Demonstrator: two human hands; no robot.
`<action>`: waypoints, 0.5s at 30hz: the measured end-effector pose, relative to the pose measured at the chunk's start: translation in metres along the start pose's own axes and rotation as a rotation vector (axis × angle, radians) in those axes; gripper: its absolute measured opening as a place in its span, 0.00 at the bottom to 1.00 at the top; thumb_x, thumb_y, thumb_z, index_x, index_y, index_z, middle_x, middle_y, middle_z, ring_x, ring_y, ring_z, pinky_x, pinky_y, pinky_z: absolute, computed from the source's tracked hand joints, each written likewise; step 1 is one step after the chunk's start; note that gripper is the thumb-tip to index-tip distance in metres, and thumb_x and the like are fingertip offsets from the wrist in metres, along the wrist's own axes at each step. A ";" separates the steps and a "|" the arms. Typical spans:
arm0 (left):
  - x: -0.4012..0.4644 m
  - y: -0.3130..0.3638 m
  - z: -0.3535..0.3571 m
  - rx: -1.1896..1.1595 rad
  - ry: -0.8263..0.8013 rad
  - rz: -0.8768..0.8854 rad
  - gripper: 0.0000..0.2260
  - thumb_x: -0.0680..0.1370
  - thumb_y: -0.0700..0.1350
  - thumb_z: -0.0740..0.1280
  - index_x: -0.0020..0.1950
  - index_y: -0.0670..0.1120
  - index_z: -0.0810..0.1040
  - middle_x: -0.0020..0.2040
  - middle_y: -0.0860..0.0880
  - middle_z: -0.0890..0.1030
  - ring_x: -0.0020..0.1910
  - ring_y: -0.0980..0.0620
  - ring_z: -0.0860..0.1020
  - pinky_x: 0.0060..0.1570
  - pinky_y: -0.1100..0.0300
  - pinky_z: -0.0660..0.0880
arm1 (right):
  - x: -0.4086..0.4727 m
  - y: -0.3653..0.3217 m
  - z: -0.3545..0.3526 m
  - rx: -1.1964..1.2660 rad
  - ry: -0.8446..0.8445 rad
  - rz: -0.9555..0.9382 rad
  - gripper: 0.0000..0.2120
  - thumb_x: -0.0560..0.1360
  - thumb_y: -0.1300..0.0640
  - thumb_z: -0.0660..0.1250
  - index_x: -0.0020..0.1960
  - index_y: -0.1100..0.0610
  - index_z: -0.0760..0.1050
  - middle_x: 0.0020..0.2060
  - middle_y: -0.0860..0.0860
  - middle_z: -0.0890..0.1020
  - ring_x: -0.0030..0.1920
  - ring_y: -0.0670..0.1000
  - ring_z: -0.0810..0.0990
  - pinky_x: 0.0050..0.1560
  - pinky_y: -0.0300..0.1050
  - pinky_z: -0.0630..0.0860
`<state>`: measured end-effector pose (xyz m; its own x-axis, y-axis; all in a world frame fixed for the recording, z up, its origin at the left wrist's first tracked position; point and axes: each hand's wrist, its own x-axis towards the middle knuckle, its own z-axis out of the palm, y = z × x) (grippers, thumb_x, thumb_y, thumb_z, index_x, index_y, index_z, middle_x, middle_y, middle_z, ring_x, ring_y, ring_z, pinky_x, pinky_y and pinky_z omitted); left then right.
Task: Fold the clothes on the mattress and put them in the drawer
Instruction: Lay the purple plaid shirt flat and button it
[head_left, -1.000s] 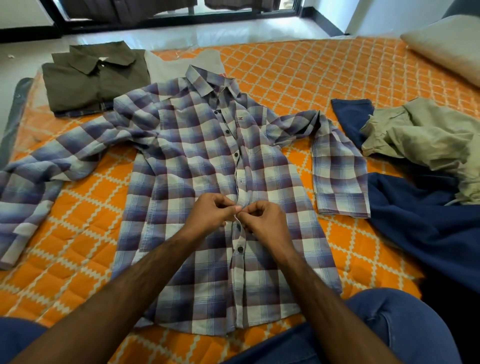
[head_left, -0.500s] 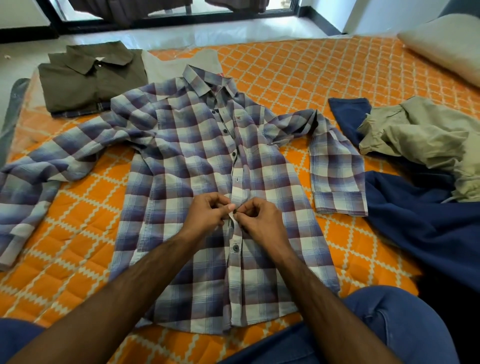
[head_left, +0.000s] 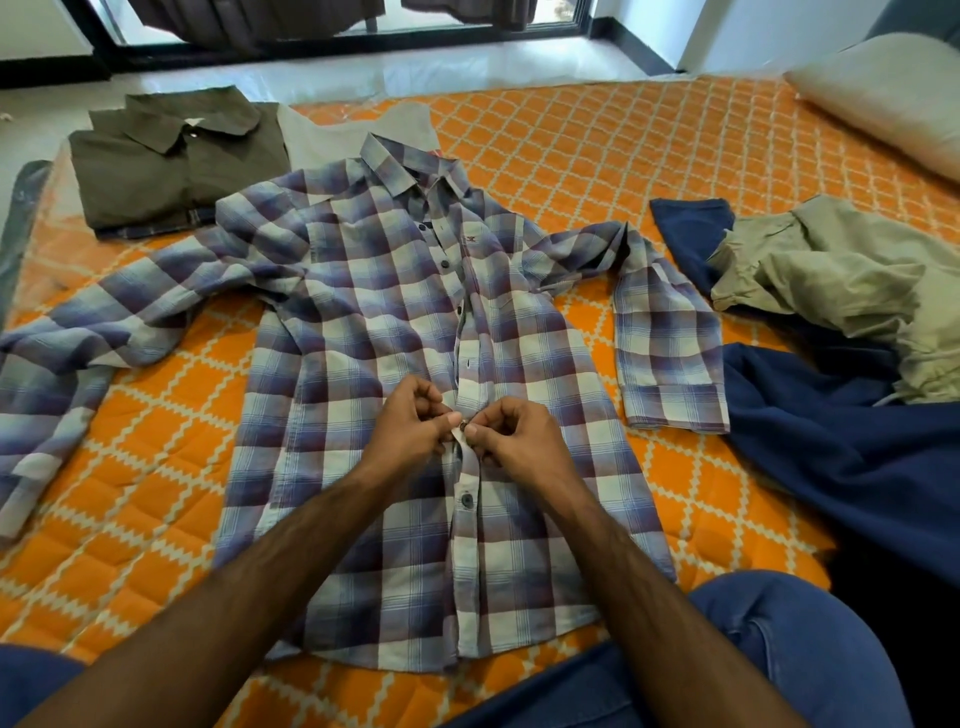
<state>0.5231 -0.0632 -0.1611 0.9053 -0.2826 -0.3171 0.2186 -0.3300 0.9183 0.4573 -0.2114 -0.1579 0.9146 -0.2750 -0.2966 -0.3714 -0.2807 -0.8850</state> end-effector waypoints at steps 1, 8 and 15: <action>0.002 0.001 -0.002 -0.011 -0.022 -0.017 0.10 0.78 0.36 0.70 0.52 0.44 0.71 0.43 0.43 0.81 0.39 0.49 0.81 0.34 0.62 0.78 | 0.000 0.000 -0.001 0.007 -0.012 0.008 0.03 0.77 0.55 0.74 0.48 0.54 0.81 0.39 0.50 0.85 0.40 0.48 0.85 0.45 0.47 0.84; 0.008 0.012 -0.010 0.023 -0.103 -0.042 0.11 0.83 0.37 0.62 0.62 0.49 0.72 0.51 0.44 0.82 0.45 0.49 0.83 0.36 0.61 0.80 | 0.019 -0.015 -0.020 0.037 0.080 -0.018 0.09 0.80 0.66 0.65 0.49 0.54 0.78 0.43 0.52 0.84 0.43 0.51 0.85 0.46 0.50 0.85; 0.028 0.022 -0.004 0.141 -0.133 0.078 0.16 0.82 0.34 0.61 0.66 0.50 0.75 0.58 0.55 0.76 0.55 0.54 0.78 0.36 0.67 0.77 | 0.061 -0.035 -0.017 -0.194 0.045 -0.134 0.03 0.80 0.57 0.68 0.52 0.52 0.76 0.45 0.45 0.80 0.46 0.46 0.81 0.49 0.43 0.81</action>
<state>0.5547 -0.0748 -0.1483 0.8592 -0.4257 -0.2838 0.0887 -0.4223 0.9021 0.5230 -0.2336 -0.1389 0.9514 -0.2626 -0.1608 -0.2746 -0.4875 -0.8288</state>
